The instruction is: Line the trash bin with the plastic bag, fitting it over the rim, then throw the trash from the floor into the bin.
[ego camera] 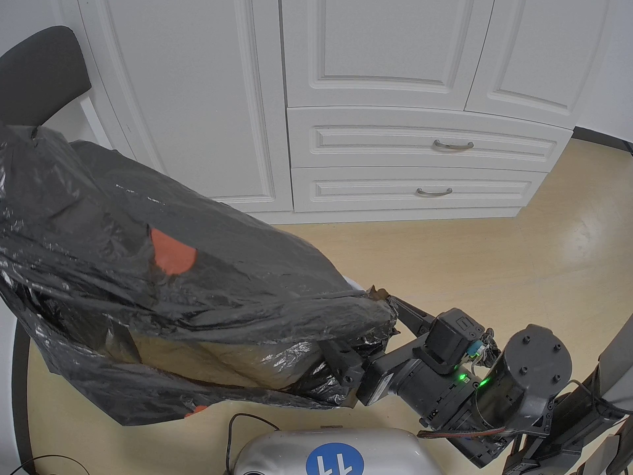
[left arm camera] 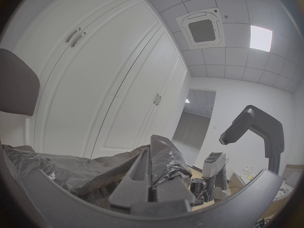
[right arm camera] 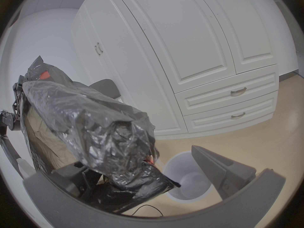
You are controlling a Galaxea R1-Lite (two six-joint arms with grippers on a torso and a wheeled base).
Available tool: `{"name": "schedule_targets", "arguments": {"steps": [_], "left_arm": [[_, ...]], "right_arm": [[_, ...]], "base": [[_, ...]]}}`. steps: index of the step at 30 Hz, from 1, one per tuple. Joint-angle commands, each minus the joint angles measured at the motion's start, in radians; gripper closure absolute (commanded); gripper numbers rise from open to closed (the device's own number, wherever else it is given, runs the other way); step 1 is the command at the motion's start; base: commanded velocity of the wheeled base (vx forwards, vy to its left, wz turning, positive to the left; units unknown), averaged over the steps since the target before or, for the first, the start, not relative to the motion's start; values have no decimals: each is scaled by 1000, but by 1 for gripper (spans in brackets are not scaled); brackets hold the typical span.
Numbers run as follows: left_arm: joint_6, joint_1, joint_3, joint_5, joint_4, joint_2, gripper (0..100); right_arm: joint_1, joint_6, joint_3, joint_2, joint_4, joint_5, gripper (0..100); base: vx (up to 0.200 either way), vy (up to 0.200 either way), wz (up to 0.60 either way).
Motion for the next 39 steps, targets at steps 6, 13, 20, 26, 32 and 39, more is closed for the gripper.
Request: {"name": "schedule_targets", "arguments": {"steps": [6,13,20,26,32,39], "left_arm": [[0,-21,3,0,0,-7,100],[0,-38,6,0,2,-5,100],[0,-39,6,-2,2,-7,100],[6,-39,14,-2,2,-7,100],[6,-39,14,-2,9,1,100],[7,-41,29,-8,14,31,100]], "right_arm": [[1,9,-11,13,-5,7,0],[9,13,-11,39,-34,9,0],[7,13,-13,39,-34,9,100],[7,14,-33,25,-34,3,100],[-7,-3,-33,-30,-34,-2,100],[-64,-98,-24,-174,-7,-2,100]], "base": [[0,0,0],[0,0,0],[0,0,0],[0,0,0],[0,0,0],[0,0,0]]}}
